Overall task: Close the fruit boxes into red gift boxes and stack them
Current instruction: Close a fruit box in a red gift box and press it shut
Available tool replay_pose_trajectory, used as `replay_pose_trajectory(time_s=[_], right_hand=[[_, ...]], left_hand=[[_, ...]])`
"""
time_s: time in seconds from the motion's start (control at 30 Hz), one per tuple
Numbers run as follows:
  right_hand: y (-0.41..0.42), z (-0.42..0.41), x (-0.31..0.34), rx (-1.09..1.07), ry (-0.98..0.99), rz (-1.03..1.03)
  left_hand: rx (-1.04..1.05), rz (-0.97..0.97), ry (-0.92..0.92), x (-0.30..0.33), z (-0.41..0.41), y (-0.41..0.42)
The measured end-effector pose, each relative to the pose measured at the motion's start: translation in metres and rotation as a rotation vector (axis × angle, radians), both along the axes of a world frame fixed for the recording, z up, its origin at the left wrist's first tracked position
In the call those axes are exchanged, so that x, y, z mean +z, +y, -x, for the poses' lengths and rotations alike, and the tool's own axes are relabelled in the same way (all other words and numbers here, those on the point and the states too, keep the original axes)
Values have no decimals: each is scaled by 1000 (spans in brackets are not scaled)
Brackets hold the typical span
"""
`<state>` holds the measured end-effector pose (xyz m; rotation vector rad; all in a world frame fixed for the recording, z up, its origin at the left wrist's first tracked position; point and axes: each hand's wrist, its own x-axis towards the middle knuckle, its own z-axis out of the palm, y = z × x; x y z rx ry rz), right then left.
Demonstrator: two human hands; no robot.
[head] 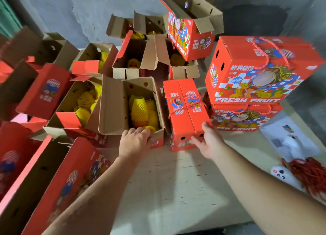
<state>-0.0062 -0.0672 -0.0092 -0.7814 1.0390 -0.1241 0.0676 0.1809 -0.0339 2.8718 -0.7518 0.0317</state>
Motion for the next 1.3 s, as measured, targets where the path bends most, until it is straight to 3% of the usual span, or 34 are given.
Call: replay_pose_trajectory(time_s=[0.07, 0.17, 0.27, 0.37, 0.43, 0.6, 0.7, 0.83, 0.93, 1.03, 1.07, 1.17, 1.3], right_hand=[[-6, -23, 7, -101, 4, -50], [18, -35, 5, -139, -27, 83], [79, -7, -19, 291, 129, 585], [100, 22, -36, 597, 197, 712], [84, 25, -32, 647, 177, 780], [35, 33, -19, 774, 157, 892], [-13, 42, -16, 839, 209, 982], [-81, 68, -15, 670, 355, 1148], [-123, 97, -22, 528, 510, 1243], [-157, 122, -28, 524, 495, 1029], [-166, 129, -28, 559, 486, 959], [-191, 143, -29, 629, 468, 942], [-225, 157, -30, 507, 396, 862]], left_hand=[[2, -24, 30, -1, 12, -3], [1, -58, 90, 1, 40, -5], [15, -74, 144, 10, 80, -16], [-24, -16, 258, 25, 98, -21], [-86, 80, 312, 44, 90, -11], [62, 225, -6, 87, 55, 23], [204, 278, 74, 83, 43, 34], [350, 266, 282, 49, 64, 28], [524, 629, 737, 19, 101, 10], [626, 1010, 1284, -3, 134, -16], [617, 1119, 1367, -7, 141, -26], [583, 1289, 1322, -8, 149, -62], [556, 1477, 1222, -4, 151, -101]])
